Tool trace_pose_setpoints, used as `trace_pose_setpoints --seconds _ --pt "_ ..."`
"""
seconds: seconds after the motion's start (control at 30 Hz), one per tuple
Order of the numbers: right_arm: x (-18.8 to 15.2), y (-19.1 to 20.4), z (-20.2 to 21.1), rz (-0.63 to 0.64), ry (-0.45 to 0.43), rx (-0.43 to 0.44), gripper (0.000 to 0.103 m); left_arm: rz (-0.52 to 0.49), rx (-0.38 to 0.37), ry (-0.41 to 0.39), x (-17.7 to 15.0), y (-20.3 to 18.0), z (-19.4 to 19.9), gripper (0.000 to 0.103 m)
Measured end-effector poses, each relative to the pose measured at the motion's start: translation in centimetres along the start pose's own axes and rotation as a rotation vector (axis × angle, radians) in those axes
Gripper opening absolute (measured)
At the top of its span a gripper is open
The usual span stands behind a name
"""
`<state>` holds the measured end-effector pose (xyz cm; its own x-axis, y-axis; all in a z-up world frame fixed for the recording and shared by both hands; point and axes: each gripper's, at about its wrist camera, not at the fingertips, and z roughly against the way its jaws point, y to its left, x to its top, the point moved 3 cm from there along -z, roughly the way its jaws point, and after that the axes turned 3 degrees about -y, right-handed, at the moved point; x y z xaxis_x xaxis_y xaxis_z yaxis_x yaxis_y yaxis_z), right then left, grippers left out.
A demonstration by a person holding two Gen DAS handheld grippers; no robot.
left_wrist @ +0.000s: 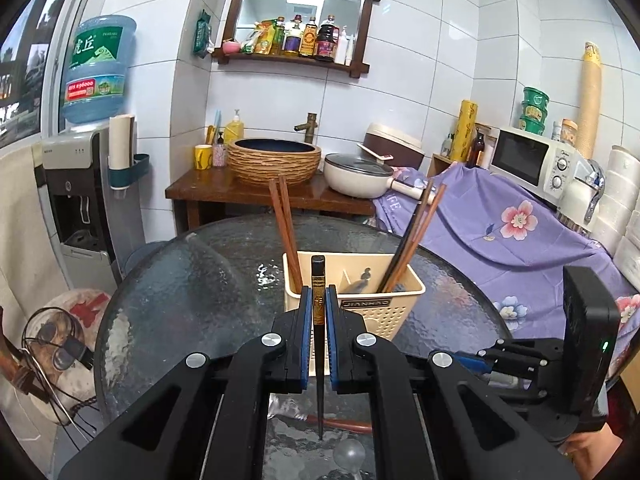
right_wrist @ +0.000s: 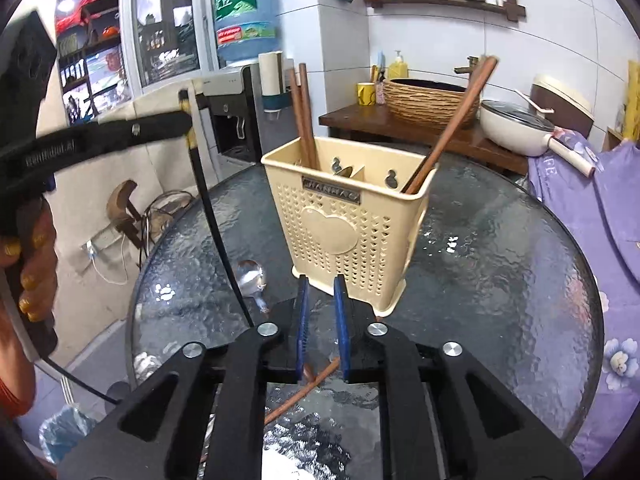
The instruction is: Organize utensils
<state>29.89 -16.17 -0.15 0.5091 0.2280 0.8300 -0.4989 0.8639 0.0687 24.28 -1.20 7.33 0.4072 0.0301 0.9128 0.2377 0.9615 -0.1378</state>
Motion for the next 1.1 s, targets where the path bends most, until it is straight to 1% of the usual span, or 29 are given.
trace_pose_setpoints --seconds 0.03,0.07,0.1,0.2,0.3,0.47,0.53,0.57,0.6,0.7,0.83,0.97,1.1 --pt "-0.3 0.1 -0.5 0.005 0.014 0.003 0.022 0.002 -0.002 0.003 0.0 0.0 0.0 0.007" --pt "-0.5 0.2 -1.2 0.010 0.034 0.008 0.037 0.004 -0.003 0.005 0.1 0.1 0.1 0.007" --pt "-0.9 0.3 -2.0 0.012 0.050 0.008 0.043 0.004 -0.002 0.004 0.1 0.1 0.1 0.007" --pt "-1.7 0.6 -3.7 0.024 0.086 0.019 0.043 0.009 0.009 -0.002 0.2 0.8 0.8 0.007" --pt "-2.3 1.1 -5.2 0.030 0.116 0.054 0.043 0.017 0.016 -0.007 0.3 1.3 1.4 0.007" --pt "-2.2 3.6 -7.7 0.103 0.162 0.116 0.044 0.032 0.046 -0.022 0.2 3.1 3.0 0.007" --pt "-2.1 4.9 -9.0 0.145 0.190 0.133 0.051 0.037 0.069 -0.027 0.1 4.0 3.6 0.007" --pt "-2.0 5.4 -9.6 0.164 0.197 0.132 0.062 0.039 0.081 -0.028 0.0 4.5 3.9 0.007" --pt "-2.0 6.3 -10.4 0.196 0.201 0.132 0.065 0.042 0.092 -0.028 -0.1 5.1 4.1 0.007" --pt "-1.9 8.2 -12.5 0.263 0.238 0.140 0.065 0.058 0.119 -0.025 -0.2 6.6 4.5 0.007" --pt "-1.9 10.5 -15.6 0.342 0.291 0.162 0.065 0.078 0.136 -0.019 -0.4 7.9 4.7 0.007" --pt "-1.7 11.3 -18.0 0.362 0.335 0.172 0.065 0.086 0.140 -0.022 -0.5 8.7 4.9 0.007" --pt "-1.5 11.9 -19.4 0.374 0.357 0.176 0.065 0.094 0.143 -0.025 -0.5 9.1 5.0 0.007"
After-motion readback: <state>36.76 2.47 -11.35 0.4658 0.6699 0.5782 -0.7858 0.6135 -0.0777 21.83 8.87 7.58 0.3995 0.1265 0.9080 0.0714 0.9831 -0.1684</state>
